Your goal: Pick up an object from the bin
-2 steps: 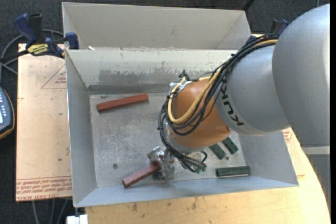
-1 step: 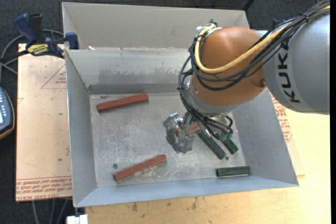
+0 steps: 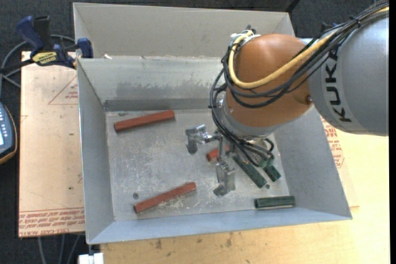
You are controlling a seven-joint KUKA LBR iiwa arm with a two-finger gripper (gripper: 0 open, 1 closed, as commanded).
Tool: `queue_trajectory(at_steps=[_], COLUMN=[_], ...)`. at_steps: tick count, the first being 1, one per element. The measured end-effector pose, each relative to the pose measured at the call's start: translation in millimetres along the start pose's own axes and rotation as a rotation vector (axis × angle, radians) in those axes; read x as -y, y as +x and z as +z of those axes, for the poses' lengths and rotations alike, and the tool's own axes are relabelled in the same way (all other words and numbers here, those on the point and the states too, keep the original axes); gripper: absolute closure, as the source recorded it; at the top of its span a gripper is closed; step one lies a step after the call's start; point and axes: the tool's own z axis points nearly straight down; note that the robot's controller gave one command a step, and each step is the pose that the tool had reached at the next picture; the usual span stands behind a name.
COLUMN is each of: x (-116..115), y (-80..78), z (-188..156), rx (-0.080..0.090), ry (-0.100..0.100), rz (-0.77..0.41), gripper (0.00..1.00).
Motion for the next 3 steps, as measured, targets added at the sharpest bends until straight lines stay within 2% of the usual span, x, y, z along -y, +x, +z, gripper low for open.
queue_trajectory(at_steps=[1, 2, 3], x=[-28.5, -71.5, -70.6], y=[-33.9, -17.2, -15.3], z=[114.5, 158.0, 158.2], rx=[-0.007, 0.016, 0.007], ry=[-0.002, 0.002, 0.0], rz=[0.146, 0.092, 0.099], gripper=[0.0, 0.0, 1.0])
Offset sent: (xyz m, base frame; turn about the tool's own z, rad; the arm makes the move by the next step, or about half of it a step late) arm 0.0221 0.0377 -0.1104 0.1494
